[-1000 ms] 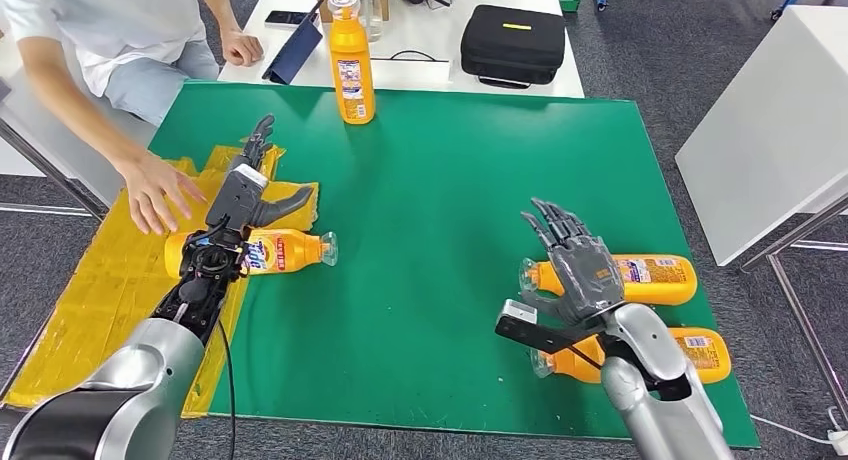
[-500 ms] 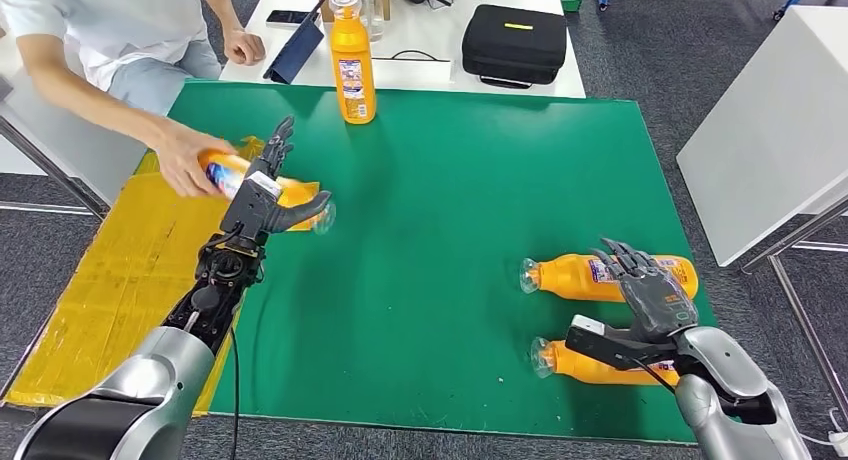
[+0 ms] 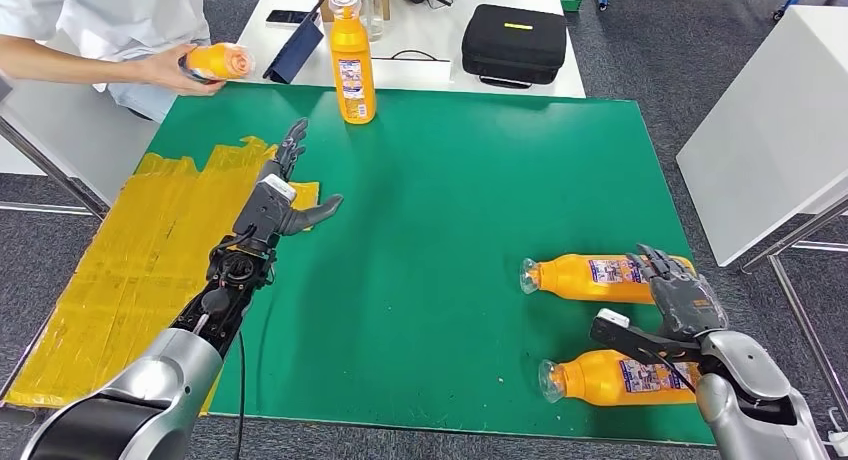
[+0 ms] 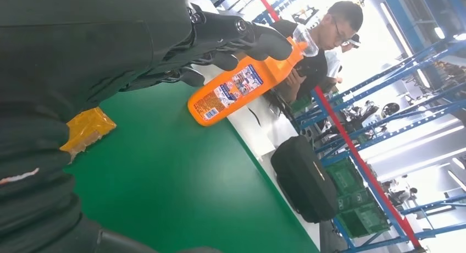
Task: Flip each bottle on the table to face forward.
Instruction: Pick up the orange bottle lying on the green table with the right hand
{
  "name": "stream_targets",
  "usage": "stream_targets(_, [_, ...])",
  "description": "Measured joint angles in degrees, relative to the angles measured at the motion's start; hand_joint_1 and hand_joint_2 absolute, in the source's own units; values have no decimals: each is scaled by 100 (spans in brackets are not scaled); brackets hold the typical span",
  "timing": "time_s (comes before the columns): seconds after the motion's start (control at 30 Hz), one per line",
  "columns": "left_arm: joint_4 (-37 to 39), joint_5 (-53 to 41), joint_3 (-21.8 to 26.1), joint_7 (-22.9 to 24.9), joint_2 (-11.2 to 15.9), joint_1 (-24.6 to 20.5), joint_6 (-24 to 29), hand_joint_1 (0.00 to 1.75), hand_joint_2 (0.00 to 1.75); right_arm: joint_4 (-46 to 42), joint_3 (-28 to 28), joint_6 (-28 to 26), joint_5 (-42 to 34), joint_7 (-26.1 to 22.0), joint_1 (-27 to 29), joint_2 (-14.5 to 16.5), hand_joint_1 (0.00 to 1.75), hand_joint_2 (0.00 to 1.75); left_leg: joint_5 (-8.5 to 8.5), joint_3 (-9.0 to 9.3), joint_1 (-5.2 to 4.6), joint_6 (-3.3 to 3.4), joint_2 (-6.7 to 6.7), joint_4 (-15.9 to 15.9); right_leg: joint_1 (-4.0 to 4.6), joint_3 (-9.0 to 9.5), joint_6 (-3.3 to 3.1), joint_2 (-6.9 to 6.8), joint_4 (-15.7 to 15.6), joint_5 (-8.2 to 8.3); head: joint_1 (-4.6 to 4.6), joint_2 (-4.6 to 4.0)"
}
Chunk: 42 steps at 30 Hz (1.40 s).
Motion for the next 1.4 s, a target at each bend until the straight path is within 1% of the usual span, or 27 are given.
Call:
stream_targets(0.27, [8,13,-57,0,-42,9,5,0,175,257,-73,-184,285,242,-66,38,0,175,0,0,0,0,0,0,0,0,0,0,0,0,0,0])
stream_targets(0.37, [8,34,-82,0,-68,27,5,0,175,535,-105,-243,428,304,-221,84,0,175,0,0,0,0,2,0,-1,0,1,1,0,1,0,0])
stream_targets(0.7, [74,138,-205,-24,-217,67,-32,0,175,2421,-98,-358,620,177,-1395,240,0,175,6,1,0,4,2,0,0,1,8,1,1,7,0,0])
stream_targets(0.93, [174,228,-215,-75,-246,60,-65,0,175,3330,60,-365,683,100,-2006,398,0,175,6,3,1,4,4,0,1,2,8,2,1,7,1,0])
stream_targets(0.97, [190,248,-215,-87,-249,57,-72,0,175,3441,98,-318,693,88,-2081,420,32,175,6,5,1,4,6,0,1,3,8,3,0,7,1,0])
stream_targets(1.07, [243,305,-216,-101,-261,39,-114,0,175,3772,252,-16,722,32,-2325,455,163,175,5,18,1,5,14,1,1,11,7,7,-1,7,1,0])
stream_targets(1.1, [261,326,-219,-101,-267,30,-125,0,175,3871,313,114,716,4,-2399,454,175,175,4,25,1,5,16,1,1,18,7,8,-2,7,1,0])
stream_targets(1.27, [338,428,-269,-101,-284,-18,-130,0,175,4207,604,581,603,-97,-2660,411,175,175,-4,71,1,7,17,0,1,61,4,11,-5,0,1,0])
stream_targets(1.4, [386,490,-298,-101,-285,-24,-130,0,175,4362,773,759,533,-102,-2771,376,175,175,-7,102,2,7,8,0,3,96,4,7,-5,-7,2,0])
